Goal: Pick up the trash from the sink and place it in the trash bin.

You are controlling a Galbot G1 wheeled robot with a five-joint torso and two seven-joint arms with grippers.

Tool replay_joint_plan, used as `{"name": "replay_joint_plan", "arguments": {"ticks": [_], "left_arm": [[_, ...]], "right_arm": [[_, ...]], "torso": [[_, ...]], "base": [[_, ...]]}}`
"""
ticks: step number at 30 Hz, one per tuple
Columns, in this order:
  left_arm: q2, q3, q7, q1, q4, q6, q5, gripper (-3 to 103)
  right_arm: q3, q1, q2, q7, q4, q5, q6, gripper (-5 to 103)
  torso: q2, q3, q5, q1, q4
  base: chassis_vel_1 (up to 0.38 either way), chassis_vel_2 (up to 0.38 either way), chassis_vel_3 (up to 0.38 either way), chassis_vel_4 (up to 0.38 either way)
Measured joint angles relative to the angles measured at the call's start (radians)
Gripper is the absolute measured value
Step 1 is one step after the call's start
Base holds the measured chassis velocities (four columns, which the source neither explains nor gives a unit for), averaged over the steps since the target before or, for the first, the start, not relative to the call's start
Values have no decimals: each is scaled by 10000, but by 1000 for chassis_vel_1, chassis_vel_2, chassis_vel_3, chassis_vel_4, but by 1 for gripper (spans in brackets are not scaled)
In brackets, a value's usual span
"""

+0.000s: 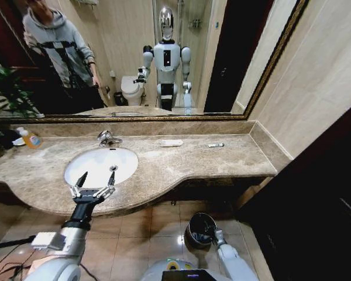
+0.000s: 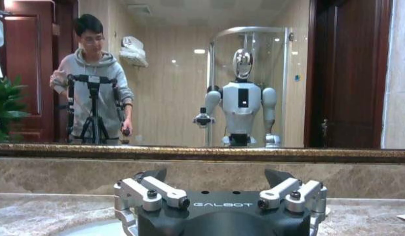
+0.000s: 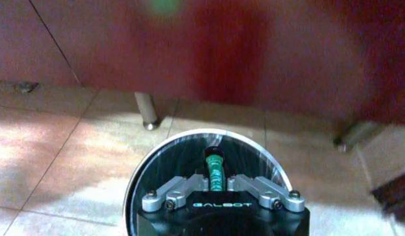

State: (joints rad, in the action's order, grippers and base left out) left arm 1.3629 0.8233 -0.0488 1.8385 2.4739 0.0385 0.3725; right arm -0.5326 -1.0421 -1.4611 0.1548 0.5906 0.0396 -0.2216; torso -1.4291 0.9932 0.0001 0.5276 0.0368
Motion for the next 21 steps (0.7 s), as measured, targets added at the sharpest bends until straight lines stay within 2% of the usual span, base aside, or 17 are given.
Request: {"name": "replay_joint_plan", "arguments": {"ticks": [6,13,14,17,19,21], "left_arm": [[0,0,0,0,0,0,0,100],[1,0,0,0,0,0,0,100],[0,0,0,-1,0,0,0,100],[0,0,0,0,0,0,0,100],[0,0,0,0,0,1,0,100],[0,0,0,0,0,0,0,100]], "right_arm": [[3,291,-10,49,-763,-168,-70,10],[26,339,44,176,-794,-284,5,10],[26,334,43,177,-778,-293,15,8],[26,284,32,164,-644,-335,44,23],[26,266,30,160,-606,-337,47,23],[27,190,27,146,-473,-340,72,34]], "torso": [[0,0,0,0,0],[0,0,-2,0,0],[0,0,-1,0,0],[0,-1,-1,0,0],[0,-1,-1,0,0],[0,-1,-1,0,0]], "base": [[0,0,0,0],[0,0,0,0],[0,0,0,0],[0,0,0,0],[0,0,0,0],[0,0,0,0]]}}
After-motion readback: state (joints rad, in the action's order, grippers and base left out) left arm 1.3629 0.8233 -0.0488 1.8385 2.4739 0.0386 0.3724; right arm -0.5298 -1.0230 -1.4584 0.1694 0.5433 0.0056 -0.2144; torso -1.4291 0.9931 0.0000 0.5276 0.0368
